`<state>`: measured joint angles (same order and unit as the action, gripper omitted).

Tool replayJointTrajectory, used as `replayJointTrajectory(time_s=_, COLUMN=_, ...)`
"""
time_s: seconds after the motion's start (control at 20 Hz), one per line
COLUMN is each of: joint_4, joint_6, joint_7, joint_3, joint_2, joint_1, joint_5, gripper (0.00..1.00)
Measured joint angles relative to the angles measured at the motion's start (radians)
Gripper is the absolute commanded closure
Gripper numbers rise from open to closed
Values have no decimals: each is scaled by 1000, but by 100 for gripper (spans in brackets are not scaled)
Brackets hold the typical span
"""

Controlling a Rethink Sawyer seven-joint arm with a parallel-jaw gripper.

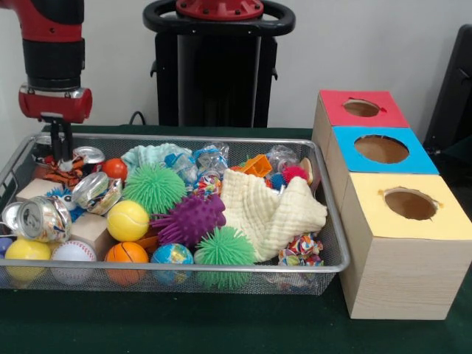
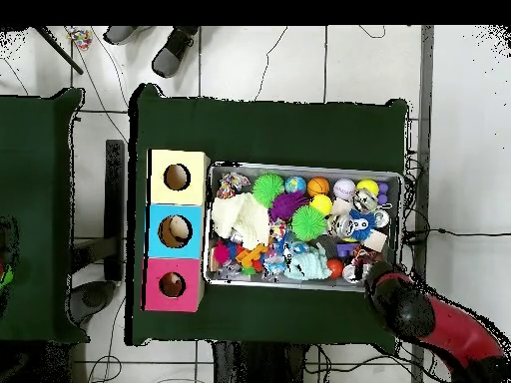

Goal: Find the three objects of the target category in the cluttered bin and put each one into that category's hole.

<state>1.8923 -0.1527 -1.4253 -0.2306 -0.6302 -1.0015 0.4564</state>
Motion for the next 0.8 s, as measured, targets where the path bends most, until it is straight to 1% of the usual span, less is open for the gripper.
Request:
replayJointTrajectory(time_s=0.45, joint_4=91, joint_6=0, joint_7=0, joint_3=-32, joint_2=-118, joint_1=-44, joint_5=-28, gripper=100)
replayJointTrajectory(time_s=0.5, joint_4=108, joint_6=0, joint_7=0, joint_3=-38, joint_2=-141, joint_1=-48, joint_5=-32, gripper=100)
replayJointTrajectory(time_s=0.65, joint_4=128, joint_6=0, joint_7=0, joint_3=-48, joint_2=-166, joint_1=-54, joint_5=-36, gripper=100)
replayJointTrajectory(time_s=0.7, joint_4=150, joint_6=0, joint_7=0, joint_3=-60, joint_2=-191, joint_1=-63, joint_5=-41, gripper=100)
replayJointTrajectory(time_s=0.8, joint_4=162, joint_6=0, joint_7=0, joint_3=-65, joint_2=-204, joint_1=-67, joint_5=-44, gripper=100)
